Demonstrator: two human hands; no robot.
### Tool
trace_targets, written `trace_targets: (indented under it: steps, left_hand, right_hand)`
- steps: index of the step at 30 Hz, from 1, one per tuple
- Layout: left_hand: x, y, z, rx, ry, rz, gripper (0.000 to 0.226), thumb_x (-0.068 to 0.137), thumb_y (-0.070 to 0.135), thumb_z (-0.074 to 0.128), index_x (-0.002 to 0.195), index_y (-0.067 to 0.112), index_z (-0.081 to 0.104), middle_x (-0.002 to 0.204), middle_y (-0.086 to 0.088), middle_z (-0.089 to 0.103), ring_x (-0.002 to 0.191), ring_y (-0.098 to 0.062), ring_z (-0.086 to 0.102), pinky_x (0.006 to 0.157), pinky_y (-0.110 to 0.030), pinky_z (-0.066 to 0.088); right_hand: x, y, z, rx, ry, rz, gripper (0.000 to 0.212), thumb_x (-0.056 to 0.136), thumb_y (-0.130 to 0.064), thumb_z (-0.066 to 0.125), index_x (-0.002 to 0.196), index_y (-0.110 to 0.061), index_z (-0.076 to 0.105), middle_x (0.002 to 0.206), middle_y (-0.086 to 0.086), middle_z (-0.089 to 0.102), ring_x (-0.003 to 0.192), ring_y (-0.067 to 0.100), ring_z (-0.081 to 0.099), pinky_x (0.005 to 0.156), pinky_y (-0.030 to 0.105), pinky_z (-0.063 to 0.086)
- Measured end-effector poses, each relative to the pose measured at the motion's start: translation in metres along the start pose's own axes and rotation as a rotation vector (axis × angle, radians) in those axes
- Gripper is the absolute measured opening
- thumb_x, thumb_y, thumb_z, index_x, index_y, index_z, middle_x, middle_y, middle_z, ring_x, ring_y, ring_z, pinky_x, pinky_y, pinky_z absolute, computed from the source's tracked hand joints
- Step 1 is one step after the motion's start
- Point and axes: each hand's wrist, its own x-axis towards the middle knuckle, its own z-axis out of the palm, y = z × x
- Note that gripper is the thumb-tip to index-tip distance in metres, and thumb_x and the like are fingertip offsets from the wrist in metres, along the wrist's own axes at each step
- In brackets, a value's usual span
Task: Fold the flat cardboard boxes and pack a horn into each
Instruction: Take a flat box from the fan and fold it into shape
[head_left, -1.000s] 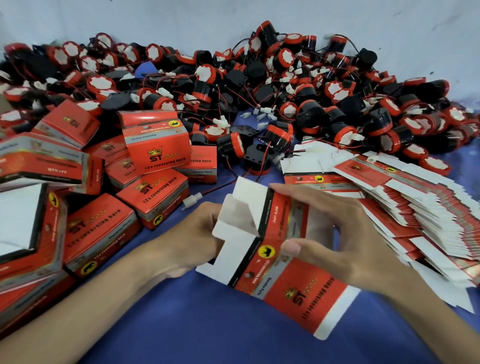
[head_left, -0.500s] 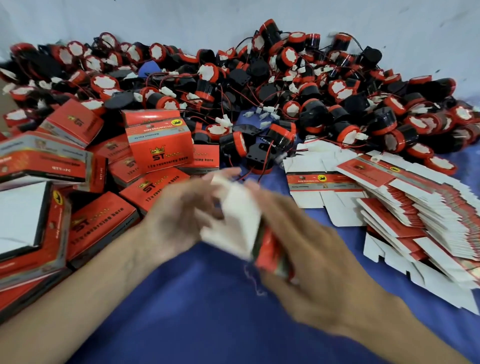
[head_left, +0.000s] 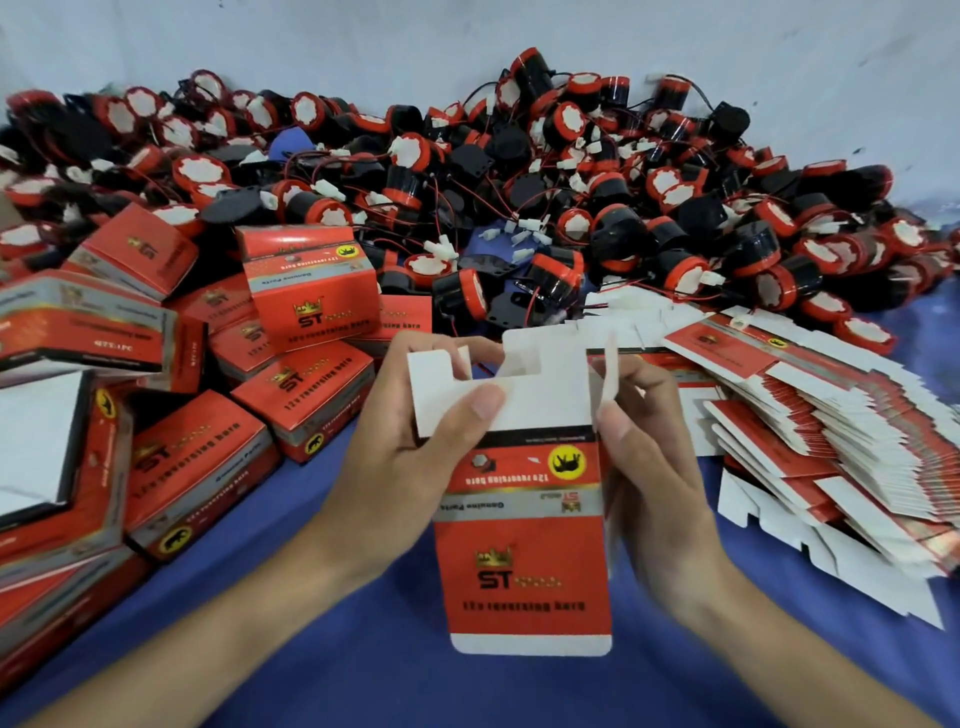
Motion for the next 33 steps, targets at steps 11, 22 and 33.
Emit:
trace_targets:
  steps: [11,22,33]
  left_hand:
    - [-0.005,0.002,0.013,0.146,0.089,0.119,0.031,0.077,0.038,0.064,0.098,0.036,0.041,0.091,0.024,0.055,0.083,0.003,0.060,0.063,-0.012,0.049]
    - [-0.006,0.001,0.013,0.048,0.113,0.043,0.025,0.078,0.041,0.061,0.099,0.036,0.048,0.089,0.018,0.060,0.076,-0.002,0.063,0.056,-0.018,0.051]
    - [-0.009,0.002,0.014,0.111,0.127,0.130,0.017,0.080,0.024,0.048,0.094,0.031,0.042,0.089,0.018,0.050,0.080,-0.005,0.053,0.061,-0.020,0.049]
  right_hand:
    - [-0.003,-0.005,0.008,-0.181,0.027,-0.126,0.040,0.080,-0.035,0.062,0.117,-0.024,0.056,0.106,-0.004,0.067,0.095,0.014,0.066,0.075,0.023,0.052]
    - [-0.002,0.000,0.005,0.012,0.017,-0.012,0.048,0.078,-0.030,0.064,0.125,-0.034,0.055,0.116,-0.001,0.065,0.106,0.021,0.064,0.077,0.027,0.053]
    - [-0.004,0.000,0.006,0.270,0.139,0.159,0.024,0.071,-0.010,0.056,0.094,-0.018,0.054,0.095,0.002,0.065,0.075,0.021,0.064,0.059,0.032,0.055]
